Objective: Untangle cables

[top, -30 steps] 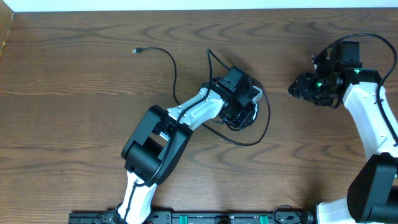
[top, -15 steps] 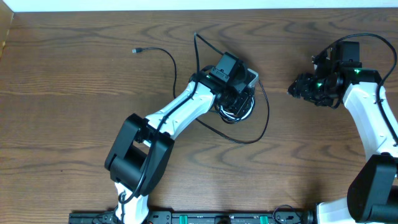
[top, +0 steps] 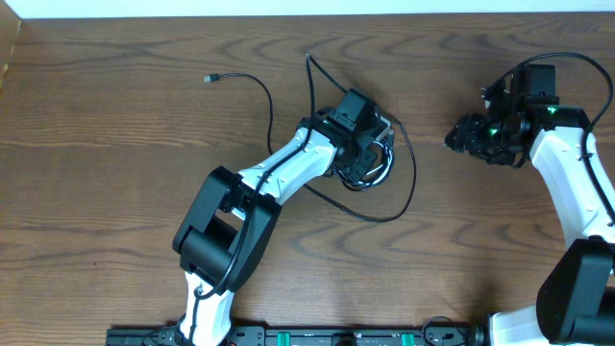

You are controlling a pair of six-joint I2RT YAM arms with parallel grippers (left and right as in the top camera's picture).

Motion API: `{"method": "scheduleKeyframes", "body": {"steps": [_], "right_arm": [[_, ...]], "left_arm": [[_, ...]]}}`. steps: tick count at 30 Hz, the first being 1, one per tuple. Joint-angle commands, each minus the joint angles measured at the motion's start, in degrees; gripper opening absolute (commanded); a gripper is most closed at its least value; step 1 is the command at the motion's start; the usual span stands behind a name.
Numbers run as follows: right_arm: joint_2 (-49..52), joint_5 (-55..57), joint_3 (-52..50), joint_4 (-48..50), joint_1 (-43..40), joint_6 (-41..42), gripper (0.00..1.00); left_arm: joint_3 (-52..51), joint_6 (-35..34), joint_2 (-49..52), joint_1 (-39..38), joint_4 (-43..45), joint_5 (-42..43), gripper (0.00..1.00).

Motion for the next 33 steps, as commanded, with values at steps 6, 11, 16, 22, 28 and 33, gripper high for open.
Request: {"method": "scheduleKeyframes", "body": {"steps": [6, 11, 16, 22, 28, 33], "right_arm": [[0.15, -0.79, 0.39, -0.15, -0.13, -0.81, 0.57], [0.15, -0.76, 0.39, -0.09, -0.13, -1.05, 0.57], [0.15, -0.76, 0.39, 0.09, -0.13, -1.05, 0.58], [0.15, -0.79, 0.39, 0.02, -0.13, -1.22, 0.58], [0.15, -0.79, 0.39, -0.37, -0.13, -1.22, 0.58], [0.15, -0.79, 0.39, -0.37, -0.13, -1.22, 0.58]], "left_arm": [[-0.55, 7.91, 2.10, -0.04, -1.16, -1.55, 0.43], [-0.09, 9.92, 0.79, 0.02, -2.49, -1.57, 0.48], [1.25, 10.08, -3.82, 0.00, -3.78, -1.29, 0.51], [0.76, 13.14, -4.42, -0.04, -4.44, 1.42, 0.51], [-0.42, 14.82, -1.11, -0.04, -5.86, 2.47, 0.50], [-0.46, 16.28, 0.61, -0.09, -6.25, 5.92, 0.50]]}}
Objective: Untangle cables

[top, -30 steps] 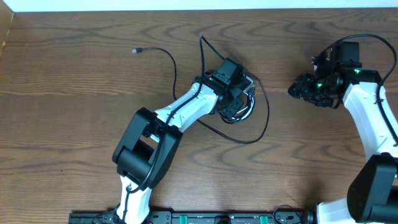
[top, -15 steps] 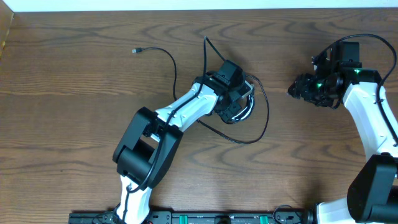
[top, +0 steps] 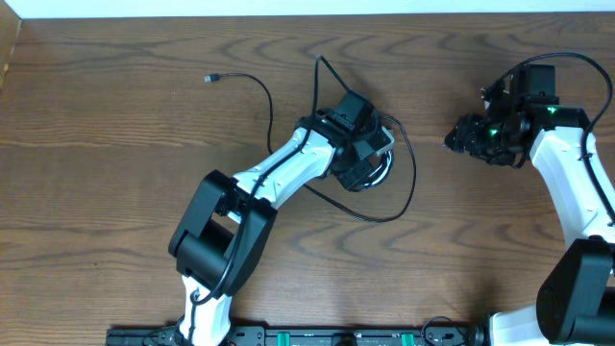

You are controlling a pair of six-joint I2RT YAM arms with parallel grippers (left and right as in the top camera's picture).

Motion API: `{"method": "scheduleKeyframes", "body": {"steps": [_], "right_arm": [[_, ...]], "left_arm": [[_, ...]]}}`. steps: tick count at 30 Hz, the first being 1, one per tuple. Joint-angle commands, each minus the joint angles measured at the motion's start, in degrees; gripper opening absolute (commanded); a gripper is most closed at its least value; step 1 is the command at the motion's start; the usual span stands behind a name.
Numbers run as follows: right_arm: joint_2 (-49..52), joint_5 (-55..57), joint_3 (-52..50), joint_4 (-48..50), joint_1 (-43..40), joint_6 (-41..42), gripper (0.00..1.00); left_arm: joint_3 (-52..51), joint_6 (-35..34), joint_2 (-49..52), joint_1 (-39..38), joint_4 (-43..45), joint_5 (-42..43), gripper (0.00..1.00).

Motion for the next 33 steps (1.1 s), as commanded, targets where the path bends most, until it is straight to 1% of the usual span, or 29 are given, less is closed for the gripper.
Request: {"method": "scheduleKeyframes", "body": {"steps": [1, 9, 11, 13, 14, 16, 18, 20, 23, 26, 27, 28, 33], "right_arm": [[0.15, -0.79, 0.37, -0.09, -0.13, -0.61, 0.58], [0.15, -0.79, 0.37, -0.28, -0.13, -0.59, 0.58], [0.15, -0.79, 0.37, -0.28, -0.13, -0.59, 0.58], [0.15, -0.79, 0.37, -0.28, -0.11, -0.59, 0.58], [0.15, -0.81, 0.37, -0.28, -0.11, -0.59, 0.58], [0.15, -0.83, 0.37, -0.26, -0.11, -0.59, 0.57], [0.15, -1.03, 0.37, -0.28, -0.04, -0.59, 0.58], [0.15, -1.22, 0.37, -0.26, 0.20, -0.59, 0.57], [0.15, -1.66, 0.37, -0.20, 1.07, -0.59, 0.58], [0.15, -3.23, 0.37, 0.63, 3.17, -0.59, 0.58], [0.15, -4.42, 0.37, 1.38, 4.72, -0.57, 0.59], [0.15, -4.55, 0.37, 1.81, 5.62, -0.55, 0.59], [0.15, -4.68, 0.37, 4.63, 9.35, 1.44, 0.58]], "left_arm": [[-0.39, 2.64, 2.14, -0.04, -0.22, 2.64, 0.50], [-0.39, 2.60, 4.85, -0.04, 0.15, 2.43, 0.49], [-0.39, 2.60, 4.92, -0.04, 0.20, 2.45, 0.45], [-0.39, 2.58, 4.92, -0.04, 0.11, 2.45, 0.36], [-0.39, 2.58, 4.92, -0.04, 0.09, 2.45, 0.26], [-0.39, 2.23, 4.92, -0.04, 0.11, 2.45, 0.15], [-0.37, 2.10, 4.92, -0.04, 0.11, 2.45, 0.09], [-0.13, 1.73, 4.79, -0.02, -0.02, 2.38, 0.08], [1.29, -1.55, 3.45, 0.37, -0.39, 2.38, 0.08], [2.97, -6.19, -0.55, 1.05, -0.52, 2.40, 0.07], [3.56, -9.49, -3.61, 1.64, -0.52, 2.40, 0.07], [3.80, -11.32, -5.18, 1.90, -0.50, 2.40, 0.07], [4.04, -18.40, -13.49, 3.69, -0.50, 2.43, 0.08]]}}
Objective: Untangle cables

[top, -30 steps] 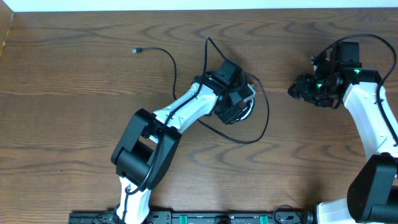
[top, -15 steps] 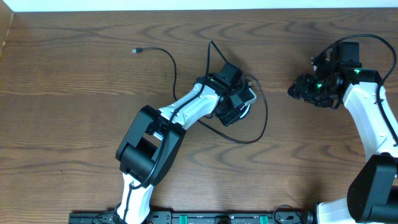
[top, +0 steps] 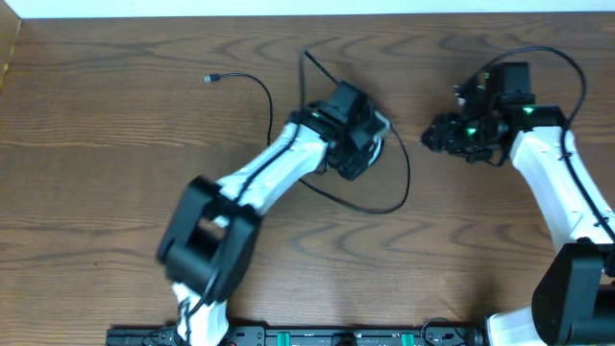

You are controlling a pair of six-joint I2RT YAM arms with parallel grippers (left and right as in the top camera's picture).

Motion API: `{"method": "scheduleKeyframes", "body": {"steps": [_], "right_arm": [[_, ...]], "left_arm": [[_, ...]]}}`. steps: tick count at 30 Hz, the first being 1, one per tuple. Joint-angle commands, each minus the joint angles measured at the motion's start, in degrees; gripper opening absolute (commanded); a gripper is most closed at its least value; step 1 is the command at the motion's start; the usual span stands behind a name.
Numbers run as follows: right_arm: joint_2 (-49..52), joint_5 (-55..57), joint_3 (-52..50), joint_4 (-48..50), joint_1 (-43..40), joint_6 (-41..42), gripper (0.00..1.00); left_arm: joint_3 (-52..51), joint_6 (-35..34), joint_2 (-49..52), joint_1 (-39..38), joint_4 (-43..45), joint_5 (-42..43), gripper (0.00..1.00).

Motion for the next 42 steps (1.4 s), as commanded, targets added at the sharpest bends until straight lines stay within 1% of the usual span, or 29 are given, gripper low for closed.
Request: {"method": "scheduleKeyframes", "body": {"steps": [1, 5, 8, 10, 15, 20, 22, 23, 29, 33, 37, 42], "right_arm": [[0.15, -1.66, 0.37, 1.73, 2.38, 1.42, 0.58], [0.15, -8.48, 0.37, 6.80, 4.33, 1.40, 0.58], [0.15, -14.21, 0.37, 10.49, 5.09, 1.99, 0.59], [0.15, -14.34, 0.37, 10.45, 5.42, 3.43, 0.59], [0.17, -12.83, 0.37, 8.52, 6.91, 3.56, 0.58], [0.22, -7.78, 0.35, 6.95, 8.07, 3.82, 0.57], [0.48, -7.63, 0.35, 7.02, 8.04, 4.04, 0.57], [1.11, -7.65, 0.35, 7.13, 8.07, 4.22, 0.57], [3.72, -7.74, 0.35, 7.54, 8.66, 4.20, 0.56], [5.22, -9.27, 0.35, 9.11, 9.42, 4.22, 0.56], [5.46, -11.28, 0.35, 11.06, 9.62, 4.17, 0.56], [5.44, -15.87, 0.37, 13.53, 9.62, 2.08, 0.52]], "left_arm": [[2.67, -8.33, -8.79, 1.64, 0.02, -0.28, 0.08], [2.67, -12.33, -14.49, 2.49, 0.02, -0.28, 0.07], [2.67, -14.21, -16.28, 2.49, 0.04, -0.28, 0.07], [2.67, -15.28, -16.57, 2.60, 0.31, -0.28, 0.07], [3.21, -16.81, -17.62, 3.52, 3.80, -0.26, 0.07], [8.59, -16.79, -20.52, 4.76, 5.64, -0.28, 0.07], [11.56, -16.79, -22.43, 5.16, 5.86, -0.28, 0.08], [14.80, -16.81, -24.76, 5.31, 5.86, -0.28, 0.08], [17.44, -20.41, -29.86, 5.31, 8.11, -0.28, 0.07], [17.44, -22.23, -32.22, 5.31, 9.29, -0.31, 0.07], [17.44, -22.34, -32.70, 5.33, 9.33, -0.33, 0.07], [17.44, -22.36, -31.93, 5.42, 9.27, -0.33, 0.07]]}}
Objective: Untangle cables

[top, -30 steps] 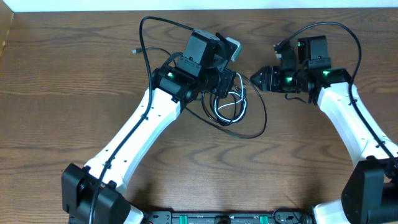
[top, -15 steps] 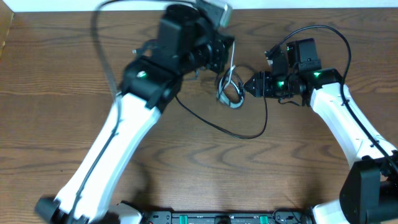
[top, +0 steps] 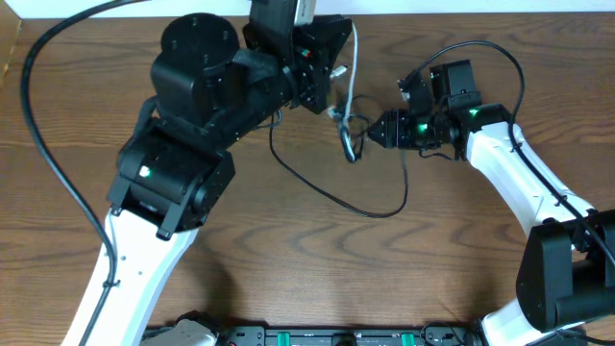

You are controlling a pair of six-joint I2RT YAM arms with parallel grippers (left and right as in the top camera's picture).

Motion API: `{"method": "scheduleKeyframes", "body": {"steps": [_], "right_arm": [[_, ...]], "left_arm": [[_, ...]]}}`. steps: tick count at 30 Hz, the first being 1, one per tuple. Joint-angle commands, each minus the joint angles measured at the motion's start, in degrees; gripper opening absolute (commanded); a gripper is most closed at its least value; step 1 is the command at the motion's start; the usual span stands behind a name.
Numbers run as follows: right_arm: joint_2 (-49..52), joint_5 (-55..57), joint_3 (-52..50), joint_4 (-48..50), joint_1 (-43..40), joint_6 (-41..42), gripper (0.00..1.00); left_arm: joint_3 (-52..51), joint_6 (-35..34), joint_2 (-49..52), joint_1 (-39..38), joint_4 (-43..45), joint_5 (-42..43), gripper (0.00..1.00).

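Note:
My left arm is raised high over the table's far middle. Its gripper (top: 333,69) is shut on a tangle of cables. A grey cable (top: 353,50) and a black cable hang from it to a knot (top: 348,142). From there the black cable (top: 370,211) trails in a wide loop on the table. My right gripper (top: 378,131) sits just right of the hanging knot, level with it. Its fingers are too dark to read. The cable's plug end on the left is hidden behind my left arm.
The brown wooden table (top: 480,269) runs to a white far edge (top: 538,8). My left arm's own thick black lead (top: 38,86) arcs over the left side. A black rail (top: 346,336) lines the near edge.
My left arm has risen from the table toward the camera, lifting the cable tangle so it hangs. My right gripper has shifted left, from clear of the cables to right beside the knot.
At first my left gripper sat low on the coiled tangle at mid table, with my right gripper parked far right. The left one stayed on the coil and nudged it. Then the right arm had come closer. Now the tangle hangs lifted, with the right gripper beside it.

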Motion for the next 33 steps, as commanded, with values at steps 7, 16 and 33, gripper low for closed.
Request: {"method": "scheduleKeyframes", "body": {"steps": [7, 16, 33], "right_arm": [[0.22, -9.66, 0.37, 0.39, 0.35, -8.39, 0.53], [-3.06, -13.40, 0.37, -1.62, -0.07, -17.73, 0.56], [-4.85, -13.51, 0.37, -5.35, 5.16, -23.34, 0.54]], "left_arm": [[0.33, -1.20, 2.19, 0.31, 0.11, -0.33, 0.07], [0.33, -1.20, 3.10, 0.31, -1.11, -2.32, 0.07], [0.33, -1.29, 3.10, 0.31, -1.60, -2.27, 0.07]]}}
